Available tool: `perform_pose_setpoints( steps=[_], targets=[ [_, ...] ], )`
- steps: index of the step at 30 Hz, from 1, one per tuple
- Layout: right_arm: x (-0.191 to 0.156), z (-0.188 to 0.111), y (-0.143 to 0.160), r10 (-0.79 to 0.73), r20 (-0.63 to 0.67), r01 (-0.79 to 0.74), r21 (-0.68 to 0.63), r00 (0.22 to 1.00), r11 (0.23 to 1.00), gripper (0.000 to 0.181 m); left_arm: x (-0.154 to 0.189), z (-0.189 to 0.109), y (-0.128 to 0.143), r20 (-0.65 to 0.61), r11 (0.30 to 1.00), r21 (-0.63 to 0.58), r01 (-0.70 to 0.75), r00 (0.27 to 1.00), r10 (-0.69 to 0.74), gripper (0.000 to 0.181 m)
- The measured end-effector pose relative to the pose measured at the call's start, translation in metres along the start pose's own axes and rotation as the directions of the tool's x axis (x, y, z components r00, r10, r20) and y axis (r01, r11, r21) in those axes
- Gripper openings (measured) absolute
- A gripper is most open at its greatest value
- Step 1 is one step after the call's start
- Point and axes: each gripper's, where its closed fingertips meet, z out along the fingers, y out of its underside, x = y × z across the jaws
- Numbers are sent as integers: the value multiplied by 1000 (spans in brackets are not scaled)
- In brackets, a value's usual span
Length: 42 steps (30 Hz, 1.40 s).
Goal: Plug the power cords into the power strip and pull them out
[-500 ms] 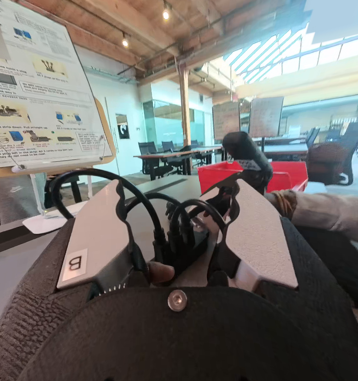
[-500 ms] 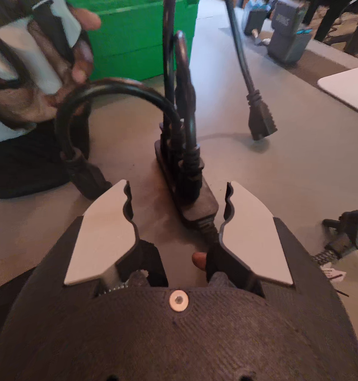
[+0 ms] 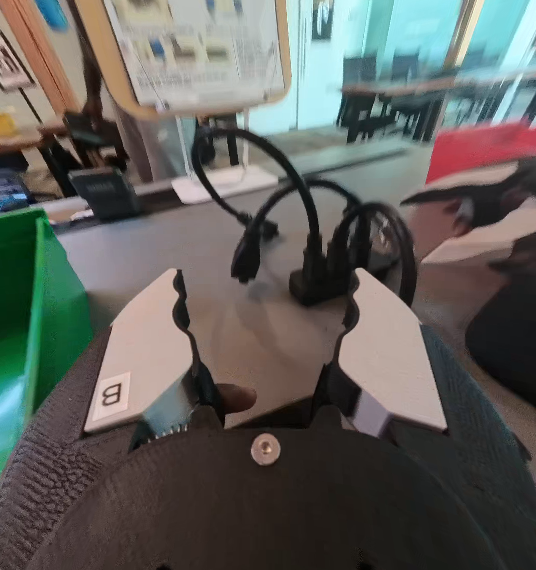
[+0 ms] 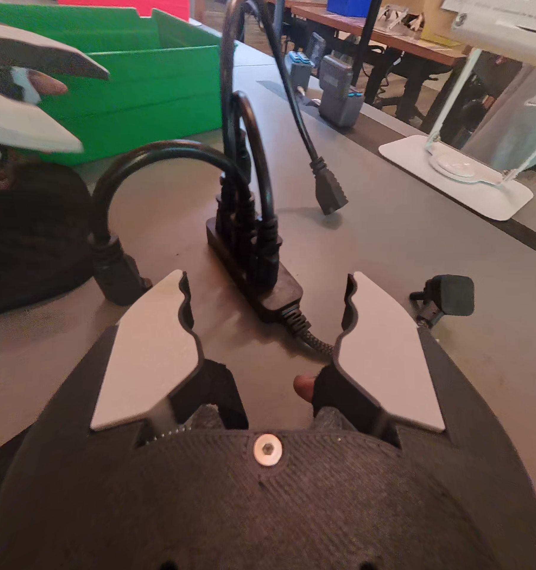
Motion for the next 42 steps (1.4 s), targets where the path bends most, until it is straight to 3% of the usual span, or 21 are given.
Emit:
perform_pose_setpoints(
  steps=[4,7,12,18,23,29,35,42],
  targets=[
    [-7,3,4,-51,14,52,-30,999,998,91,2,15,42,45,965,-252,-78,995,92,103],
    [-3,1,2,-37,-14,37,-16,999,999,91,-3,18,49,108,946,-306,-104,984,143,103],
    [16,-16,-3,14,-218,-18,-17,976,1000,98,-12,14,44,190,957,-275,-97,970,153,104],
    [4,-47,-4,131,-364,-131,27,922,991,101,-13,6,36,264,959,-283,-35,958,113,112],
    [-29,-57,-11,249,-293,-226,112,923,968,101,-5,-2,26,338,975,-222,3,938,74,116],
    [-56,-65,-16,258,-274,-230,130,927,965,109,10,-4,26,345,978,-208,-19,934,92,118],
    [-56,-69,-18,242,-280,-212,134,929,968,109,19,-8,18,318,981,-193,-29,944,90,118],
    [-50,-69,1,276,-271,-256,108,922,961,104,24,-20,36,244,971,-236,26,969,33,116]
  ],
)
